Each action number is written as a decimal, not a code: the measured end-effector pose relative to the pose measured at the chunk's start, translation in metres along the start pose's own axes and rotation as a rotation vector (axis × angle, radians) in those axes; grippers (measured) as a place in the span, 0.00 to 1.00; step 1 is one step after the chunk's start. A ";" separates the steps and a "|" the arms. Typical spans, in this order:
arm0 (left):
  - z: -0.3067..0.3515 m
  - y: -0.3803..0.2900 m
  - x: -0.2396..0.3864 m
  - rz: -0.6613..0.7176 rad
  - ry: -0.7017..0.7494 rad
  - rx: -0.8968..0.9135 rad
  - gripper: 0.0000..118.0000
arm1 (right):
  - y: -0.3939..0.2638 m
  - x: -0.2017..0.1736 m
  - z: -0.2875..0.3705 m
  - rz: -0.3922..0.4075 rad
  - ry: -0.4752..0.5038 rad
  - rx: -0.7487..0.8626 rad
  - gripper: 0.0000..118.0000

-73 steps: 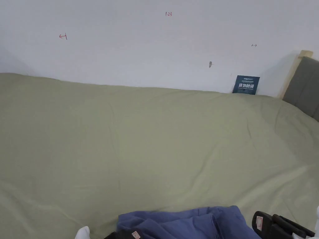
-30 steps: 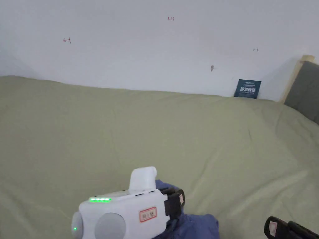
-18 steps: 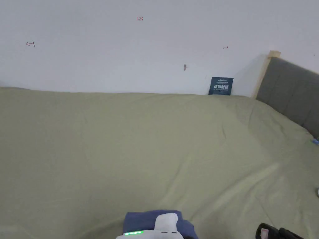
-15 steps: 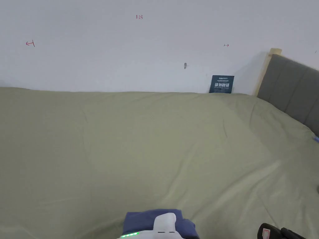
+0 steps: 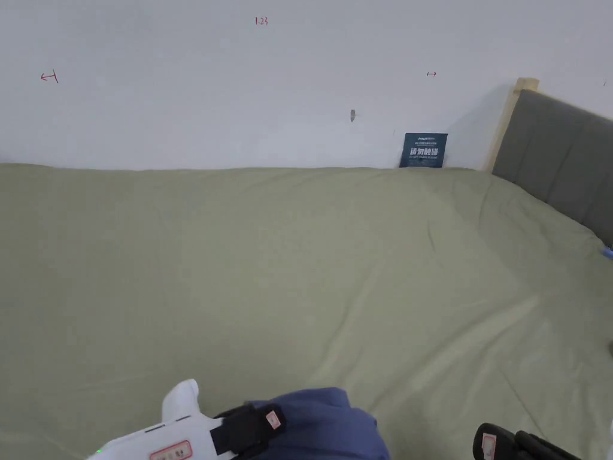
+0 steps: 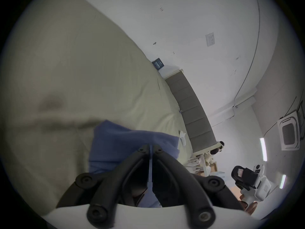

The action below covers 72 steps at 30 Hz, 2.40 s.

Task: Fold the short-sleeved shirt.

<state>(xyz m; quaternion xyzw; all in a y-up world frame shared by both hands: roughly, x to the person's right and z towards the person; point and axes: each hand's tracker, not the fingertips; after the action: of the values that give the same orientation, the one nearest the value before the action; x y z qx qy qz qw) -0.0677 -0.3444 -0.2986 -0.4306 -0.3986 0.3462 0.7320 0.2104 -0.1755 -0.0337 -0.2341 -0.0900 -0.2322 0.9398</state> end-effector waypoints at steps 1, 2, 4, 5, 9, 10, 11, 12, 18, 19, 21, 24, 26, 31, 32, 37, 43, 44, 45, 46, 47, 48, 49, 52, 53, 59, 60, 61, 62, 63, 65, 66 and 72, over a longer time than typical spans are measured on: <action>-0.012 -0.006 -0.002 0.013 -0.027 -0.012 0.03 | 0.000 0.000 0.001 0.003 0.001 0.000 0.02; -0.026 -0.012 0.000 0.027 -0.058 -0.026 0.03 | 0.000 -0.001 0.002 0.006 -0.001 -0.002 0.02; -0.053 -0.020 0.004 0.034 -0.087 -0.046 0.03 | 0.001 0.000 0.004 0.008 -0.013 -0.003 0.02; -0.066 -0.025 0.007 0.026 -0.093 -0.055 0.03 | 0.002 0.000 0.005 0.010 -0.015 -0.004 0.02; -0.100 -0.039 0.018 -0.003 -0.045 -0.092 0.03 | 0.004 0.002 0.010 0.023 -0.036 -0.001 0.02; -0.101 -0.043 0.021 -0.013 -0.050 -0.095 0.03 | 0.005 0.003 0.010 0.023 -0.038 -0.001 0.02; -0.101 -0.047 0.024 -0.021 -0.065 -0.102 0.03 | 0.006 0.003 0.010 0.022 -0.042 0.000 0.02; -0.102 -0.052 0.026 -0.024 -0.079 -0.104 0.03 | 0.006 0.004 0.009 0.019 -0.048 0.002 0.02; -0.097 -0.093 0.030 -0.046 -0.079 -0.165 0.03 | 0.007 0.000 -0.001 0.020 -0.040 -0.006 0.02; -0.101 -0.100 0.027 -0.055 -0.058 -0.214 0.03 | 0.007 -0.002 -0.002 0.024 -0.036 -0.012 0.02; -0.110 -0.110 0.026 -0.063 -0.032 -0.289 0.03 | 0.006 -0.006 -0.006 0.034 -0.027 -0.020 0.02; -0.093 -0.098 0.051 -0.158 -0.041 -0.256 0.03 | 0.008 -0.010 -0.012 0.054 0.000 -0.025 0.02; -0.063 -0.080 0.069 -0.207 -0.126 -0.225 0.03 | 0.015 -0.010 -0.025 0.066 0.051 -0.049 0.02; 0.043 -0.032 0.072 -0.371 -0.040 -0.051 0.03 | 0.035 0.006 -0.078 0.097 0.262 -0.173 0.02; 0.061 -0.024 0.064 -0.370 0.000 -0.017 0.03 | 0.036 0.010 -0.095 0.124 0.312 -0.219 0.02; 0.119 -0.006 0.015 -0.239 0.173 0.085 0.03 | 0.009 0.027 -0.176 0.014 0.633 -0.493 0.01; 0.133 -0.017 -0.007 -0.154 0.206 0.085 0.03 | -0.040 0.057 -0.253 -0.147 0.705 -0.644 0.01; 0.130 -0.019 -0.009 -0.153 0.215 0.064 0.03 | -0.045 0.064 -0.261 -0.126 0.669 -0.625 0.01; 0.127 -0.023 -0.011 -0.150 0.222 0.045 0.03 | -0.050 0.075 -0.268 -0.145 0.589 -0.630 0.01; 0.123 -0.026 -0.012 -0.152 0.230 0.031 0.03 | -0.053 0.085 -0.274 -0.196 0.592 -0.646 0.01; 0.120 -0.028 -0.013 -0.150 0.231 0.011 0.03 | -0.054 0.096 -0.275 -0.275 0.608 -0.606 0.01; 0.117 -0.030 -0.015 -0.146 0.222 -0.004 0.03 | -0.054 0.107 -0.275 -0.350 0.645 -0.556 0.01; 0.115 -0.032 -0.014 -0.140 0.216 -0.012 0.03 | -0.053 0.114 -0.273 -0.387 0.642 -0.495 0.01; 0.104 -0.034 -0.017 -0.082 0.137 -0.049 0.03 | -0.057 0.139 -0.273 -0.572 0.559 -0.395 0.01; 0.099 -0.033 -0.016 -0.065 0.112 -0.059 0.03 | -0.061 0.144 -0.275 -0.583 0.553 -0.417 0.01; 0.061 -0.023 -0.029 0.027 0.056 -0.085 0.59 | -0.062 0.138 -0.272 -0.519 0.599 -0.427 0.01; 0.052 -0.022 -0.030 0.040 0.053 -0.097 0.69 | -0.061 0.138 -0.272 -0.516 0.599 -0.426 0.01; 0.046 -0.020 -0.031 0.049 0.046 -0.092 0.75 | -0.061 0.138 -0.271 -0.504 0.603 -0.427 0.01; 0.039 -0.020 -0.034 0.082 0.019 -0.090 0.77 | -0.060 0.138 -0.272 -0.489 0.602 -0.428 0.01; 0.032 -0.020 -0.036 0.101 -0.003 -0.095 0.77 | -0.059 0.137 -0.271 -0.483 0.601 -0.428 0.01; 0.018 -0.020 -0.041 0.143 0.005 -0.100 0.77 | -0.058 0.136 -0.270 -0.473 0.602 -0.432 0.01; 0.006 -0.021 -0.045 0.174 -0.003 -0.127 0.78 | -0.057 0.135 -0.269 -0.462 0.601 -0.433 0.01; -0.036 -0.033 -0.036 0.253 -0.067 -0.176 0.73 | -0.056 0.134 -0.268 -0.421 0.594 -0.435 0.01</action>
<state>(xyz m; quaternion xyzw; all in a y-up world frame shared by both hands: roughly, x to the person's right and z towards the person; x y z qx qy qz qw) -0.0462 -0.4008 -0.2906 -0.5279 -0.3943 0.4136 0.6284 0.3175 -0.4015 -0.2079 -0.3265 0.1898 -0.4900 0.7857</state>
